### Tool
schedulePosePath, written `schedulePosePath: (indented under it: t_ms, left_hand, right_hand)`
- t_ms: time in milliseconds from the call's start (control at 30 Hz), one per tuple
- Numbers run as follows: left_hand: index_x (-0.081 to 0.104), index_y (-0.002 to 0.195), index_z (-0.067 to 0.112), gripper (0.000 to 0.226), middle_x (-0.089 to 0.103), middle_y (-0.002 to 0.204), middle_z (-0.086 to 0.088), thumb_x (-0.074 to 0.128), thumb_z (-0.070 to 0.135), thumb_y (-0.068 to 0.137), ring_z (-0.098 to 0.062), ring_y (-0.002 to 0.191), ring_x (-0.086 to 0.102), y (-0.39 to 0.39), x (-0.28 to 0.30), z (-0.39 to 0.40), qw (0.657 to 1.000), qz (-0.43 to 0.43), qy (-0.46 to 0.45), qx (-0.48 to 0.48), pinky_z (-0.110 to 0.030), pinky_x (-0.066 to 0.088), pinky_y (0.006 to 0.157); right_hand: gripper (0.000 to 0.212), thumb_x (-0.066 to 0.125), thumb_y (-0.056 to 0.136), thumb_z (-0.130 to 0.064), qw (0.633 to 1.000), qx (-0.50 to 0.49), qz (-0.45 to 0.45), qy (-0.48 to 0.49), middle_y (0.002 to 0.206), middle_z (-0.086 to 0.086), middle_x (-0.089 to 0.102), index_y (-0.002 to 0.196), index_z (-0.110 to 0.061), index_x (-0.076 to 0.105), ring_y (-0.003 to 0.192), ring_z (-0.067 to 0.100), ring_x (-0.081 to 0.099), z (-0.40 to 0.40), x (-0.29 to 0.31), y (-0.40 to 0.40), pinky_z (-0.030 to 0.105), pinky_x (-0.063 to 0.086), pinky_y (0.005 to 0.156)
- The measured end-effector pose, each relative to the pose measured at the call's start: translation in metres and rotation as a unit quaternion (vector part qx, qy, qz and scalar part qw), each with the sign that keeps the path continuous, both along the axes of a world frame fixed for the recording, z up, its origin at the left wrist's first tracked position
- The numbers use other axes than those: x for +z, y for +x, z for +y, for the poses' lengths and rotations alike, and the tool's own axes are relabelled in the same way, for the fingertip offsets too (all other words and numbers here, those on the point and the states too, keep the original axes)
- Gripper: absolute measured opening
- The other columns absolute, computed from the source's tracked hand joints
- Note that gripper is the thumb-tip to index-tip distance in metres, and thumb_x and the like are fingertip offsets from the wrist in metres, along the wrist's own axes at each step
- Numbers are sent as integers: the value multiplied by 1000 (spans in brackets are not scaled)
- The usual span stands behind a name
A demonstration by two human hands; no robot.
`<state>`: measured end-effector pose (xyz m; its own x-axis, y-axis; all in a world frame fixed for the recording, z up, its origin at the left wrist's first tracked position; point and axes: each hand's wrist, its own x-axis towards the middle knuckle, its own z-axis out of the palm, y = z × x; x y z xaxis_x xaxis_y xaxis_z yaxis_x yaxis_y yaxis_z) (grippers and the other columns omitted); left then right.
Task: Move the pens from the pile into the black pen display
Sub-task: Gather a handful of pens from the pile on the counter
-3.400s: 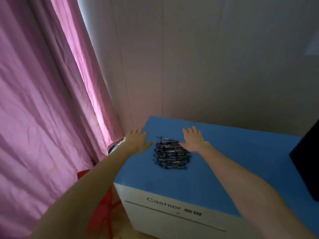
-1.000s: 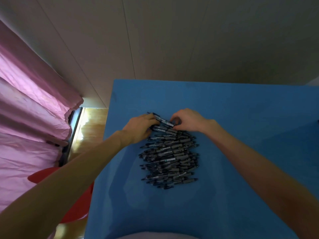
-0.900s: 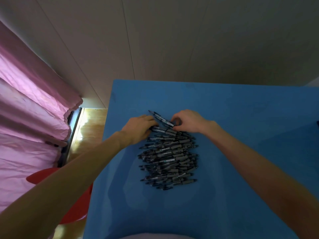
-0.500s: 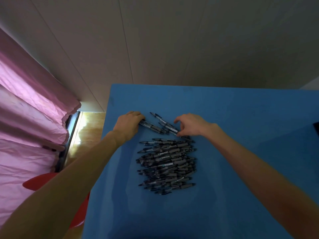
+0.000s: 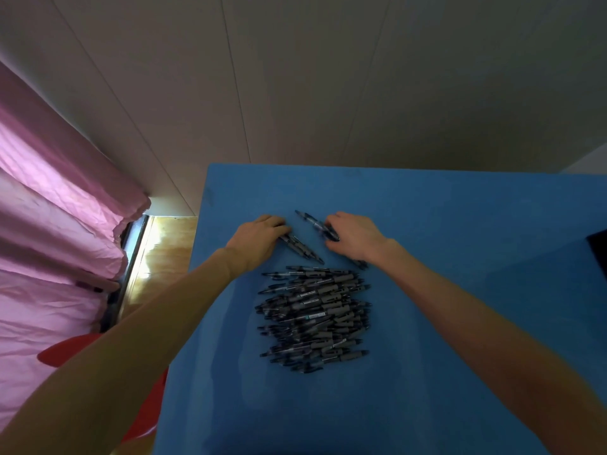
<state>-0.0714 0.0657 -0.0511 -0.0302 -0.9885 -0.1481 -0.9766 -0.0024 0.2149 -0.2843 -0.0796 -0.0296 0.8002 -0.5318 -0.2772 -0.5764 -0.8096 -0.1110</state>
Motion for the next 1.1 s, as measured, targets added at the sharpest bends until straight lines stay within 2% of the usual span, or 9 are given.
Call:
schedulePosePath:
  t_ms: [133, 200, 300, 367, 433, 567, 767, 867, 1100]
  left_hand:
    - [21, 162, 18, 61, 5, 171, -4, 44, 11, 105, -28, 156, 8, -9, -1, 1, 999, -2, 33, 24, -46, 40, 113]
    - [10, 163, 16, 69, -3, 170, -7, 46, 15, 104, -31, 156, 5, -18, -2, 7, 995, 28, 11, 95, -50, 34, 115]
    - [24, 155, 8, 63, 26, 159, -15, 51, 31, 103, -36, 138, 37, -32, 2, 13, 956, 96, -44, 275, -49, 47, 98]
    - [37, 142, 6, 56, 45, 141, -15, 48, 45, 103, -34, 114, 55, -38, 7, 9, 926, 131, -13, 354, -43, 47, 77]
    - [45, 131, 6, 58, 52, 132, -13, 46, 56, 101, -34, 104, 59, -44, 10, 1, 909, 151, 30, 388, -39, 43, 72]
    - [50, 129, 10, 65, 53, 129, -10, 51, 66, 94, -32, 107, 60, -61, 15, -26, 920, 141, 42, 363, -38, 47, 75]
    - [42, 135, 12, 64, 49, 128, -12, 72, 45, 88, -32, 99, 60, -81, 15, -57, 939, 155, 45, 303, -38, 47, 69]
    - [31, 142, 9, 80, 49, 131, -13, 79, 37, 84, -35, 105, 59, -89, 16, -64, 931, 216, 26, 292, -41, 49, 71]
    - [52, 116, 11, 65, 57, 111, -8, 60, 68, 86, -28, 99, 60, -87, 11, -68, 968, 48, 49, 242, -35, 41, 68]
  right_hand:
    - [34, 60, 96, -52, 998, -66, -18, -13, 96, 0, 60, 103, -18, 56, 82, 20, 59, -4, -5, -7, 33, 43, 63]
    - [40, 57, 96, -57, 996, -85, -19, -26, 92, 1, 59, 100, -18, 53, 77, 20, 58, -1, -8, -8, 33, 41, 59]
    - [49, 55, 94, -64, 995, -93, -16, -12, 93, 1, 58, 103, -16, 51, 78, 20, 58, 3, -7, -4, 34, 44, 60]
    - [53, 52, 95, -65, 997, -79, 3, -22, 93, 3, 60, 106, -14, 49, 75, 21, 58, 4, -5, -1, 34, 44, 59]
    - [53, 46, 98, -65, 996, -55, 37, -57, 92, 5, 62, 108, -13, 47, 70, 21, 55, 7, -4, 0, 34, 41, 58]
    - [49, 36, 103, -59, 988, -16, 99, -117, 94, 5, 65, 110, -12, 48, 68, 21, 51, 10, -4, 0, 33, 39, 59]
    - [28, 39, 109, -27, 984, -60, 146, -82, 110, 5, 65, 117, -11, 62, 86, 22, 62, -9, -2, -5, 30, 45, 66]
    - [35, 36, 108, -38, 990, -95, 101, -37, 102, 8, 68, 102, -12, 58, 76, 23, 55, -14, -3, -10, 32, 41, 65]
    - [47, 45, 100, -61, 987, -145, 67, 9, 82, 1, 56, 91, -16, 56, 79, 23, 59, -16, -7, -10, 33, 46, 67]
